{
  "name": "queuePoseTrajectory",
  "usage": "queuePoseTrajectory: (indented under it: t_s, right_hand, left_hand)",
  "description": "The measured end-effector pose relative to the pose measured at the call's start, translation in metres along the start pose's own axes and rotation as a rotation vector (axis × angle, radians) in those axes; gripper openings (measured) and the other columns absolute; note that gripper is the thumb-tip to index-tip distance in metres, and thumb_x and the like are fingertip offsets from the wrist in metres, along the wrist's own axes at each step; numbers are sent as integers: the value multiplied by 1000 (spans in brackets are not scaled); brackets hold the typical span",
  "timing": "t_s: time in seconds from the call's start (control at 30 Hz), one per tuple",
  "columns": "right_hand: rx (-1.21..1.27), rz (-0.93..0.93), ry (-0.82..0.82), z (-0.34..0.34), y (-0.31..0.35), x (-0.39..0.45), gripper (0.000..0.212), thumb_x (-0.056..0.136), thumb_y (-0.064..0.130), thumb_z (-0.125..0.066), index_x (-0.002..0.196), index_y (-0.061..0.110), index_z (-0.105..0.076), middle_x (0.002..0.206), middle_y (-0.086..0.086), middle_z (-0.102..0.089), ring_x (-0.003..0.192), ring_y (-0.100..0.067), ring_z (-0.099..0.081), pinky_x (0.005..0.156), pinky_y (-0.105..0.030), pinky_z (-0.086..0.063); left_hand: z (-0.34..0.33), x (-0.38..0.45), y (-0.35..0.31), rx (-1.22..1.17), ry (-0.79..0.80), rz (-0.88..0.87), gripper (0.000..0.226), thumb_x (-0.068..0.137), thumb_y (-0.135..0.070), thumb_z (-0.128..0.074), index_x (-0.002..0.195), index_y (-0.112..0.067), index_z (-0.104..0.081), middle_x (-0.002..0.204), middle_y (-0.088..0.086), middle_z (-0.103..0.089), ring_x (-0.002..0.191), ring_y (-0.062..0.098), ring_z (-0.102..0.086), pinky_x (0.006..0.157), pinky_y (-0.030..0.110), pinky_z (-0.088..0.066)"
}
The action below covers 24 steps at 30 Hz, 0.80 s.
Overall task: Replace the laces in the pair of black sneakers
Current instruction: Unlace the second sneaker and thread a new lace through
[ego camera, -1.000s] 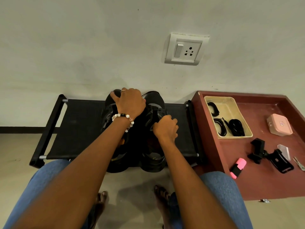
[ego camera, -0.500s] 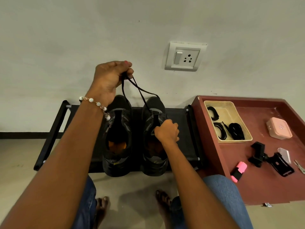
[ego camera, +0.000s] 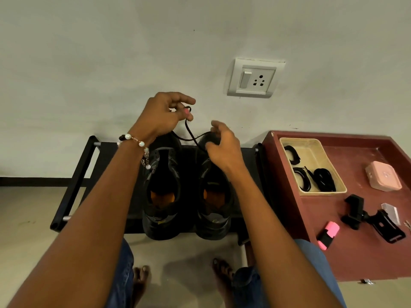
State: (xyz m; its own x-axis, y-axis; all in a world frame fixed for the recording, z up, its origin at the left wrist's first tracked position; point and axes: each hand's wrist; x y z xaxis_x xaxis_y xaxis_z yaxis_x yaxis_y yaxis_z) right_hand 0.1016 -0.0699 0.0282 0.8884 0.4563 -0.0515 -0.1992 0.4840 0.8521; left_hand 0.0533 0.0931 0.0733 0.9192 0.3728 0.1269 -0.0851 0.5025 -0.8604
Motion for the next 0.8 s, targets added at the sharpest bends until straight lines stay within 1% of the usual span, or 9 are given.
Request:
queuePoseTrajectory:
  t_s: [0.07,0.17,0.27,0.37,0.5,0.57,0.67,0.73,0.8]
  right_hand:
    - [173,69,15,2,8,3,63,90,6,-64,146,17,-39,142,-1,-51,131,-14,-45,102,-24,-38]
    - [229,144,41,-5,12,8,61,88,12,-70,142,19,-43,131,1,-61,126,-13,-52,104,-29,-41]
    - [297,150,38,-7,9,10,38,87,13,-72,123,15,-61,97,-3,-72,95,-15,-68,93,-38,-54]
    - [308,163,26,-1,4,12,23,87,8,-70,110,12,-69,84,-8,-68,78,-13,-64,79,-27,-55]
    - [263,181,54,6,5,15,47,86,12,-73,128,26,-57,87,-9,-64,70,-11,-58,74,-26,-53]
    - [220,216,80,5,8,14,37,87,13,-71,121,25,-62,90,-11,-63,67,-13,-54,69,-28,-52]
    - [160,232,34,3,9,13,9,89,21,-70,95,15,-74,89,-5,-65,70,-12,-54,70,-30,-48]
    - [186,183,11,8,9,13,9,89,22,-70,89,13,-74,91,-5,-67,75,-12,-56,73,-26,-48]
    - [305,129,15,19,12,13,9,90,18,-68,86,13,-74,93,-9,-70,80,-11,-60,71,-19,-48]
  left_hand:
    - [0,-1,-3,116,62,-46,25,91,-20,-64,113,-32,-67,83,-13,-73,99,-8,-60,98,32,-40]
    - [1,-3,-6,299,89,-117,30,93,-32,-61,121,-42,-59,84,-22,-71,115,-3,-53,102,41,-27]
    - [3,-4,-7,297,99,-134,35,94,-31,-60,126,-41,-54,81,-24,-68,110,-2,-56,106,47,-30]
    - [7,-3,-3,261,109,-159,36,93,-28,-58,127,-39,-52,77,-23,-69,106,0,-59,107,50,-31]
    - [7,-5,-4,78,231,-160,47,98,-11,-50,140,-28,-40,77,-10,-68,103,4,-61,104,27,-34]
    - [3,-6,-6,29,283,-146,50,99,-5,-47,143,-26,-35,76,-7,-65,97,5,-62,102,21,-32]
    - [4,-6,-2,25,268,-133,44,98,-5,-49,137,-24,-43,74,-9,-65,90,6,-63,101,29,-39]
    - [7,-3,2,120,175,-139,31,97,-13,-54,124,-26,-56,74,-13,-67,93,8,-62,101,40,-41]
    - [9,0,4,349,50,-143,18,96,-23,-57,108,-33,-65,76,-17,-66,101,12,-56,97,41,-36]
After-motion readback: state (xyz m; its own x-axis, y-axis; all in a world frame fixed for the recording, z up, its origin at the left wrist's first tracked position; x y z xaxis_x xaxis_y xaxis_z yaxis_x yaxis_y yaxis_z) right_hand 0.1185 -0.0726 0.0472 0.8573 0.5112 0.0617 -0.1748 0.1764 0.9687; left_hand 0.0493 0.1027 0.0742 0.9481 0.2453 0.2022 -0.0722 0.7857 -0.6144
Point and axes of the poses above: each hand's wrist, its own x-axis towards the middle knuckle, its own z-axis out of the back of the hand, y = z × x
